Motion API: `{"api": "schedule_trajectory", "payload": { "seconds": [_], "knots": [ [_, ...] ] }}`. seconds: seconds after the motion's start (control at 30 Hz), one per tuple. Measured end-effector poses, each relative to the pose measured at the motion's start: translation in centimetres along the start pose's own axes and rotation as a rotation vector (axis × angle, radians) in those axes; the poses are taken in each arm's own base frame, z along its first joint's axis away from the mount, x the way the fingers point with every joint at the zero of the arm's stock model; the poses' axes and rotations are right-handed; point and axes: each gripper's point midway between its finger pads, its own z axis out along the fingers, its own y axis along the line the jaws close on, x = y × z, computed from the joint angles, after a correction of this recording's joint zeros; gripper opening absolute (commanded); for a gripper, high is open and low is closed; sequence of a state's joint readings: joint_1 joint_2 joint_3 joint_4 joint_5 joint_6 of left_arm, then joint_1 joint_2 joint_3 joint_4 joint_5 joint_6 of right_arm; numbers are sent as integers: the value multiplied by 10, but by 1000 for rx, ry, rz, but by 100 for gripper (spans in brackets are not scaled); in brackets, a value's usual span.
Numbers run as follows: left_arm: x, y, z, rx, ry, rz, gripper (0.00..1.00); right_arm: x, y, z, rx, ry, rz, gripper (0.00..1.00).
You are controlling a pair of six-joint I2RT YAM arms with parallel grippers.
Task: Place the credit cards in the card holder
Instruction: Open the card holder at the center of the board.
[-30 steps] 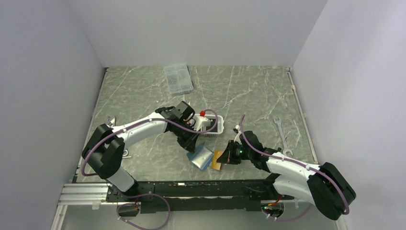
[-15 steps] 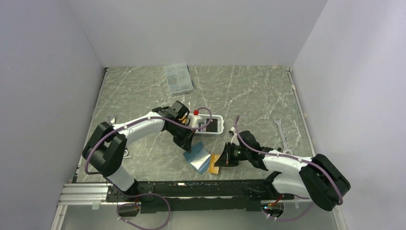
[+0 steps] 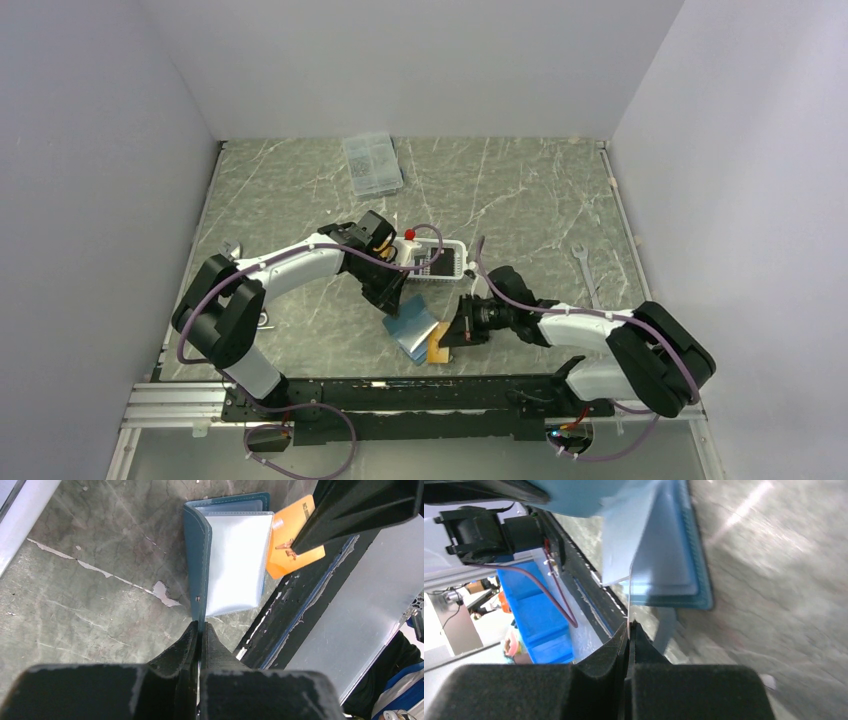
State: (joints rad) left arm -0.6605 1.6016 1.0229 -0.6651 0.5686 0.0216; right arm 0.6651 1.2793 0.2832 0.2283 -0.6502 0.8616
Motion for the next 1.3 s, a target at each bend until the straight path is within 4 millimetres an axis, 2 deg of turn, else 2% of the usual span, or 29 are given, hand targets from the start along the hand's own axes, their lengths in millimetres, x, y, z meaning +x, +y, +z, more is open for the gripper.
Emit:
{"api": "schedule_trajectory", "payload": {
  "seconds": [0.2, 0.33, 0.47, 0.53, 0.73, 1.1, 1.3],
  "knots": [
    [0, 0, 0, -2, -2, 1, 7, -17, 32, 7, -65, -3, -75, 0],
    [0, 0, 0, -1, -1, 1, 7, -21, 42, 13, -88, 11, -100, 0],
    [0, 0, 0, 0, -1, 0, 8, -21, 44, 19, -88, 27, -103, 0],
    [0, 0, 0, 2, -1, -1, 13, -22, 44, 21, -86, 31, -103, 0],
    [2, 0, 0, 10, 0, -9, 47, -25, 44, 28, -83, 21, -100, 0],
    [5, 0, -3, 47, -11, -42, 52, -25, 37, 40, -55, 24, -83, 0],
    [4, 3, -8, 70, -26, -72, 53, -28, 42, 41, -65, 17, -92, 0]
  ]
}}
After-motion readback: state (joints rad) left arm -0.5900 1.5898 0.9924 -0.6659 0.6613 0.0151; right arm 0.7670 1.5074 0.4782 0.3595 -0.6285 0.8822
